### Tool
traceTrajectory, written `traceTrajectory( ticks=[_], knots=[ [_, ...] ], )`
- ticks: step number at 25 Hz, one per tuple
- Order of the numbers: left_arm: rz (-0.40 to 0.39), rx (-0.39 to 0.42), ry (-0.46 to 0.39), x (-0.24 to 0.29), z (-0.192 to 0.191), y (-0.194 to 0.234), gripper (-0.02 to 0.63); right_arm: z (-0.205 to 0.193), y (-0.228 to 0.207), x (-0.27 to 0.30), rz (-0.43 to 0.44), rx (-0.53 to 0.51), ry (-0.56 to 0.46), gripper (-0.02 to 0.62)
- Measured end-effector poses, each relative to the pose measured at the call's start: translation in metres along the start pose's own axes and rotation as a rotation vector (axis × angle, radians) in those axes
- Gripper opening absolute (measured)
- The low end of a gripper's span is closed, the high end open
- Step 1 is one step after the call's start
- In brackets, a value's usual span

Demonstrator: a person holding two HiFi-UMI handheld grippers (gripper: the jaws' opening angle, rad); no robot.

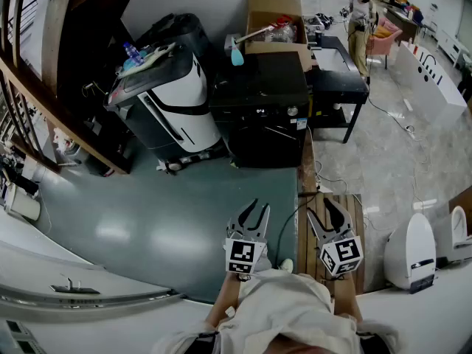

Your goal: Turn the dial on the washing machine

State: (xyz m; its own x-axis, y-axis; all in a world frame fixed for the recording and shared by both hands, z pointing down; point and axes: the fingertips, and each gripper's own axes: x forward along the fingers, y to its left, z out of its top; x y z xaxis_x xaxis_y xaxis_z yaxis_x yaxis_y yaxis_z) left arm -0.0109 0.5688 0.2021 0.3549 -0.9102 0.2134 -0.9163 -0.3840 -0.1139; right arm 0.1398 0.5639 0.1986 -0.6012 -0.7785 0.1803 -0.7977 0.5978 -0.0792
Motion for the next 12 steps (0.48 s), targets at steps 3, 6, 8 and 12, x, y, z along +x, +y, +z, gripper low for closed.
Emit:
traceTrajectory(
  ticks=[3,6,8,12],
  knots=[
    [0.002,-0.010,-0.001,0.010,-0.001,-0.007,0.121,-0.003,-0.012,0.001,-0.014,0.010,-0.009,0.223],
    [-0.004,-0.003,-0.003,0.024,0.003,-0.008,0.121,0.000,-0.021,0.009,-0.018,0.009,-0.016,0.263],
    [-0.005,0.003,-0.005,0.034,0.007,-0.006,0.120,0.002,-0.025,0.016,-0.016,-0.009,-0.009,0.273],
    [0.000,0.008,-0.016,0.048,0.011,0.001,0.121,0.002,-0.031,0.030,-0.007,-0.022,0.002,0.273]
  ],
)
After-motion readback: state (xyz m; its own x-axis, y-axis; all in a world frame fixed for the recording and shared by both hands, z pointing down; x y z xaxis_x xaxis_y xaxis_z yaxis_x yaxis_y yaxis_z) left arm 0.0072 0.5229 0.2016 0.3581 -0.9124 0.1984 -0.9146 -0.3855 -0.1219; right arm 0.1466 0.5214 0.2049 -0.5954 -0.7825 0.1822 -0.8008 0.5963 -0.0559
